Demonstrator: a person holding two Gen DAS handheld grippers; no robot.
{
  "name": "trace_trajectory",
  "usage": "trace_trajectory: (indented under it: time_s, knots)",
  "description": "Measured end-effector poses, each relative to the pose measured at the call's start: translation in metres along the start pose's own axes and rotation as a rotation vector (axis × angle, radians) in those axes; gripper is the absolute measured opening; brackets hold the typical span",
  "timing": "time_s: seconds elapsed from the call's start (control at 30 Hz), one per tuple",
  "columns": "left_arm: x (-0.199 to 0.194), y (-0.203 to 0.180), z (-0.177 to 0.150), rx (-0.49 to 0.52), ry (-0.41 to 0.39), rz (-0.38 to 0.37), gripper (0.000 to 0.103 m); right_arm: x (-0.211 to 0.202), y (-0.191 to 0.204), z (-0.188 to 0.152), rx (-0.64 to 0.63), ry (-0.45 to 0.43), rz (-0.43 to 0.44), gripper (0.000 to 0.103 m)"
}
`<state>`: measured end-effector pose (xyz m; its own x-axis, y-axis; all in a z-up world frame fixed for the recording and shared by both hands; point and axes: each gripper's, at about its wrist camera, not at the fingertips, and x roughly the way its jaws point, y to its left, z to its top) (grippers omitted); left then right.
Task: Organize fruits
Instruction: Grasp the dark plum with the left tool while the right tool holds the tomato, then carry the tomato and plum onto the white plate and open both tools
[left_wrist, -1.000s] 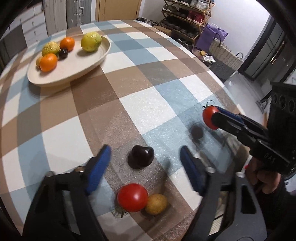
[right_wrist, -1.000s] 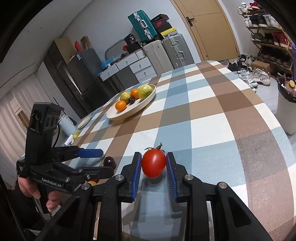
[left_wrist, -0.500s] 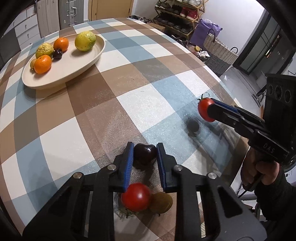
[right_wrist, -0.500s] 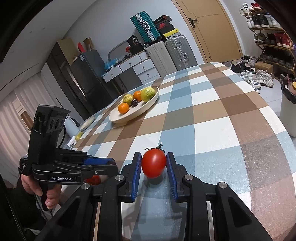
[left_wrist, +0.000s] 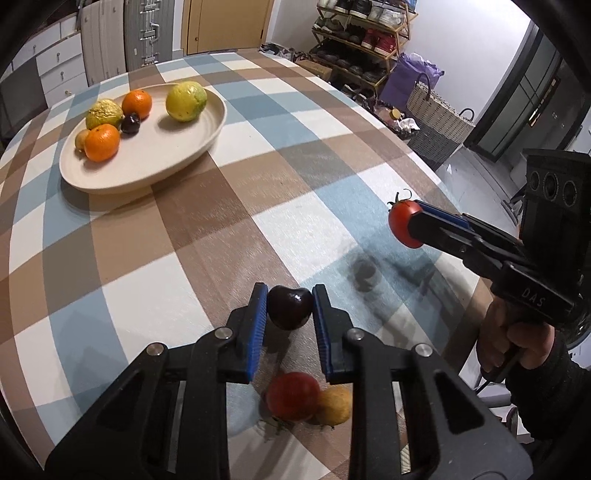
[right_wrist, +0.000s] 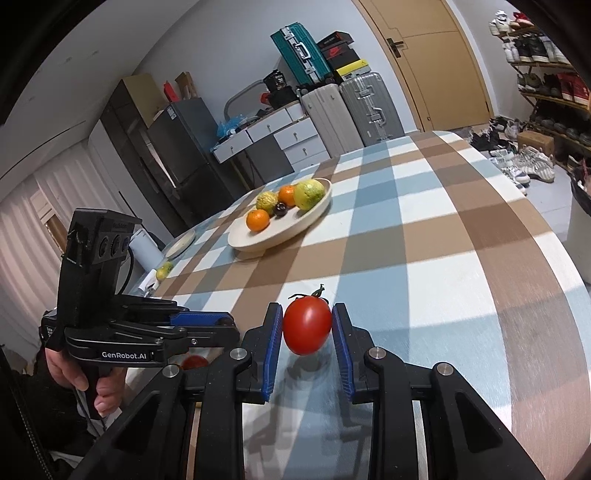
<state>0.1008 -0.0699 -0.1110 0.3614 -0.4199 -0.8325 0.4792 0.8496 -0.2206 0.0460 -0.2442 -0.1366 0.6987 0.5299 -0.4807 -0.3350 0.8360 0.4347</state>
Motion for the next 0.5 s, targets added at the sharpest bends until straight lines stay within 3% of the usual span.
trace_trajectory:
  time_s: [0.23, 0.5]
  knots:
    - [-0.014, 0.023, 0.018, -0.050, -0.055, 0.012, 0.022, 0.015, 0.005, 0.022, -0.019, 0.005, 0.025, 0.028]
    - [-0.030, 0.054, 0.059, -0.086, -0.111, 0.043, 0.022, 0.038, 0.006, 0.069, -0.032, -0.004, 0.063, 0.028]
